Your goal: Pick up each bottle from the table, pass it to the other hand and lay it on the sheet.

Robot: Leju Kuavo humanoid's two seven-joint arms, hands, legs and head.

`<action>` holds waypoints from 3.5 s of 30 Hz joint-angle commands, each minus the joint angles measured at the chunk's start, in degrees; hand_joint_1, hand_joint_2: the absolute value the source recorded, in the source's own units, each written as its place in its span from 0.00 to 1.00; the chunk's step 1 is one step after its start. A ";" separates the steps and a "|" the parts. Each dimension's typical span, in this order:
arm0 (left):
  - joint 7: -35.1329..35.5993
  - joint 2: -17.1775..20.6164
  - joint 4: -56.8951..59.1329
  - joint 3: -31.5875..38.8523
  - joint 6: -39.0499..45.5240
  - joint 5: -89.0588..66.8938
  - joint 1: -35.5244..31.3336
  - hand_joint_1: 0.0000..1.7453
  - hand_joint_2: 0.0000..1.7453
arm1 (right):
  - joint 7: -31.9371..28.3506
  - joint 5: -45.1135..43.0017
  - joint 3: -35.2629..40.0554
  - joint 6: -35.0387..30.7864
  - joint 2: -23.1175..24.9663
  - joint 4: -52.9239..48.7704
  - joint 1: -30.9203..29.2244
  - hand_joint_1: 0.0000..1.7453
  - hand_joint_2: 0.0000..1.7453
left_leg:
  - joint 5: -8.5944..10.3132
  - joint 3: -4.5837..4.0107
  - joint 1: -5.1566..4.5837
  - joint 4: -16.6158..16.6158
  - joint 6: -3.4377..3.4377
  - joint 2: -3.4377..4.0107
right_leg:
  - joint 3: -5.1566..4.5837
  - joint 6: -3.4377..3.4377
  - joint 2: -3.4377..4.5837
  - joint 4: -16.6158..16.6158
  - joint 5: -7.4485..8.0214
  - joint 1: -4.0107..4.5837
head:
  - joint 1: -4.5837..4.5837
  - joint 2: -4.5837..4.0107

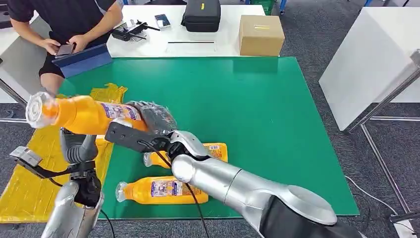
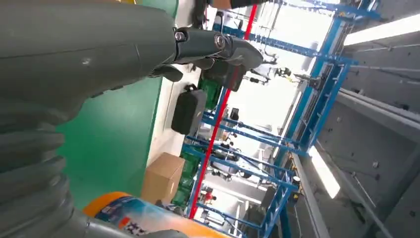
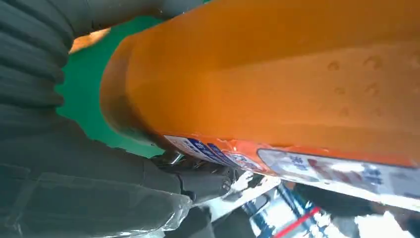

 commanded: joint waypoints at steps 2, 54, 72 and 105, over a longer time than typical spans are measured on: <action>-3.52 6.79 -6.92 -0.19 -0.97 2.60 10.49 0.00 1.00 | 2.64 -0.25 12.86 2.78 -0.66 -2.26 -4.29 1.00 1.00 | -0.08 0.13 0.00 -0.04 -0.11 0.27 | 0.00 -0.03 0.20 -0.01 -0.03 0.00 | -0.04 0.00; -5.39 14.41 3.01 -23.42 -1.62 12.71 -5.21 0.00 1.00 | 0.85 -2.95 10.71 0.15 -0.66 6.46 -5.76 1.00 1.00 | 0.21 -0.04 -0.04 -0.06 -0.20 -0.65 | 0.04 -0.01 -0.73 -0.04 -0.06 -0.06 | -0.02 0.00; 5.85 0.26 -6.45 -19.57 -1.68 -0.55 -2.03 0.00 1.00 | 1.42 0.07 9.19 -1.75 -0.66 5.75 -3.47 1.00 1.00 | 0.03 -0.10 0.00 0.09 -0.19 -0.05 | -0.11 0.03 -0.11 0.01 -0.03 -0.01 | 0.00 0.00; 12.15 -4.41 -7.50 -18.28 -2.89 -0.97 -5.66 0.00 1.00 | 2.19 6.57 7.30 -0.13 -0.66 7.64 3.40 1.00 1.00 | 0.10 -0.04 0.05 0.02 -0.20 -0.29 | -0.10 -0.01 -0.32 -0.09 -0.03 0.06 | -0.04 0.00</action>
